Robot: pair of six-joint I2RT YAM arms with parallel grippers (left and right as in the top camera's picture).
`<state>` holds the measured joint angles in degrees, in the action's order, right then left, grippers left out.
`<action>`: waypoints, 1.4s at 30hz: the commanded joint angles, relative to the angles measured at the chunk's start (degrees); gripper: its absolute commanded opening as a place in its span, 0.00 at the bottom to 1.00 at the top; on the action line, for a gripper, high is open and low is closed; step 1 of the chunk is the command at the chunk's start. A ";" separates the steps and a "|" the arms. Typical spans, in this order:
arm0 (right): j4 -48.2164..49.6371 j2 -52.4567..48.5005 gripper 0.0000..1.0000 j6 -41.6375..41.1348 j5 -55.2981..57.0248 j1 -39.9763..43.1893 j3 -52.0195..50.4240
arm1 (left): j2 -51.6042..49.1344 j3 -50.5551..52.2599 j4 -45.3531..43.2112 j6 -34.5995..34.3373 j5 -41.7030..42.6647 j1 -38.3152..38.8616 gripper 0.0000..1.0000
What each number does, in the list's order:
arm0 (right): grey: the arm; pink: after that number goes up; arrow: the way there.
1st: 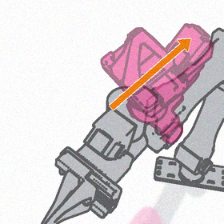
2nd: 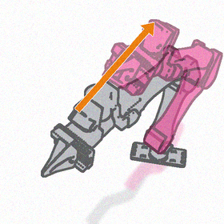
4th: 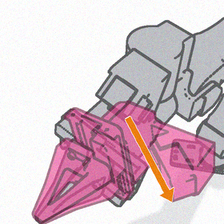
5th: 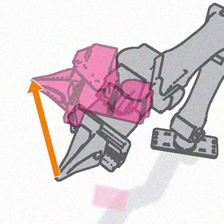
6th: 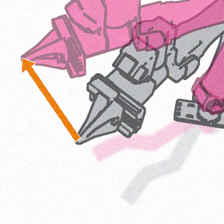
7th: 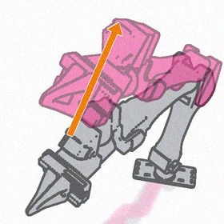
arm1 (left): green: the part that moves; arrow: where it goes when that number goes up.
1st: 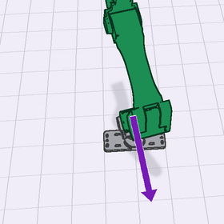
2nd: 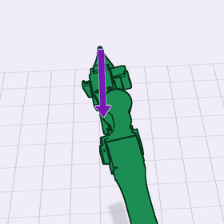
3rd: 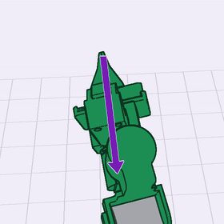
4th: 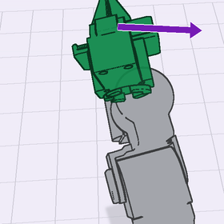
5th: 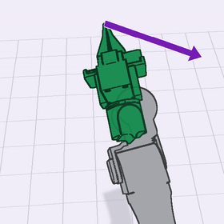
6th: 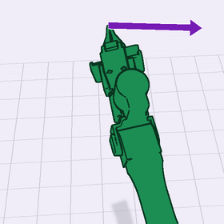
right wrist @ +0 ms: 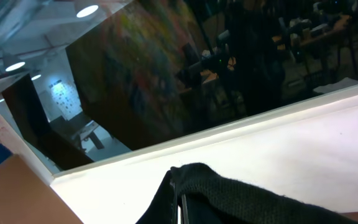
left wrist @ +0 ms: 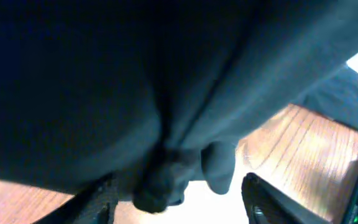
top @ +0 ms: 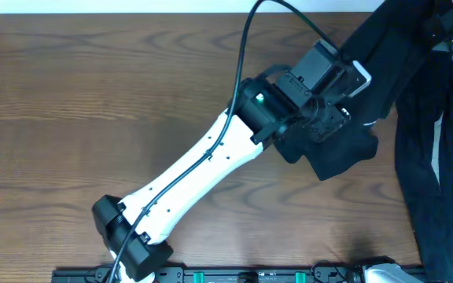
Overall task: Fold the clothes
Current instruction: 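Hold the garment with the left gripper and lift it near the right edge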
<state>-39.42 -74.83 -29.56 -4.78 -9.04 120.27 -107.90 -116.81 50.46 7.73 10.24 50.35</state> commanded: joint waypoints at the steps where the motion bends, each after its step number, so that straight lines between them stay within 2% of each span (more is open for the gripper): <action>1: 0.79 1.40 0.02 0.02 -0.68 -0.02 1.68 | -1.68 -0.39 0.02 0.63 -2.93 -0.35 0.68; 3: 0.83 1.42 0.01 0.02 -0.66 -0.02 1.68 | -2.64 -0.39 0.02 0.63 -4.11 -0.35 0.72; 8: 0.85 1.62 0.02 0.02 -0.66 -0.02 1.68 | -4.37 -0.39 1.11 0.59 -2.78 -0.33 0.71; 9: 0.85 1.62 0.01 0.02 -0.63 -0.02 1.68 | -4.55 -0.39 1.44 0.61 -2.32 -0.33 0.67; 11: 0.83 1.62 0.01 0.02 -0.63 -0.02 1.68 | -4.55 -0.39 2.19 0.57 -1.68 -0.33 0.50; 15: 0.90 1.62 0.02 0.02 -0.61 -0.02 1.68 | -4.55 -0.39 3.28 0.59 -1.68 -0.28 0.29; 18: 0.87 1.60 0.01 0.02 -0.20 -0.02 1.68 | -4.52 -0.42 4.83 0.59 -1.75 -0.28 0.06; 24: 0.20 1.60 0.02 1.38 0.55 0.00 1.68 | -1.90 -0.42 7.43 -0.35 -5.70 -0.31 0.06; 28: -0.39 1.60 0.01 1.36 1.38 -0.02 1.66 | 1.38 -0.42 7.69 -0.50 -6.43 -0.28 0.06; 29: -0.31 1.60 0.01 1.36 1.38 -0.02 1.68 | 1.84 -0.42 7.58 -0.50 -6.43 -0.28 0.09; 30: -0.22 1.60 0.01 1.36 1.38 -0.02 1.68 | 2.03 -0.42 7.50 -0.52 -6.40 -0.28 0.26; 31: -0.15 1.62 0.01 1.36 1.38 -0.02 1.68 | 2.03 -0.42 7.37 -0.50 -6.40 -0.28 0.39; 35: -0.02 1.90 0.02 1.31 1.31 -0.02 1.68 | 1.38 -0.42 6.34 -0.50 -5.81 -0.28 0.61; 37: -0.04 2.14 0.02 1.31 1.31 -0.02 1.68 | 0.68 -0.39 4.83 -0.48 -4.02 -0.28 0.67; 42: 0.11 2.80 0.01 1.31 1.31 -0.02 1.68 | -1.38 -0.39 2.51 -0.46 0.33 -0.28 0.68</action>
<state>-40.10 -73.76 -29.10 -4.05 -9.04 120.27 -107.28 -116.81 53.54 7.40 6.87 50.30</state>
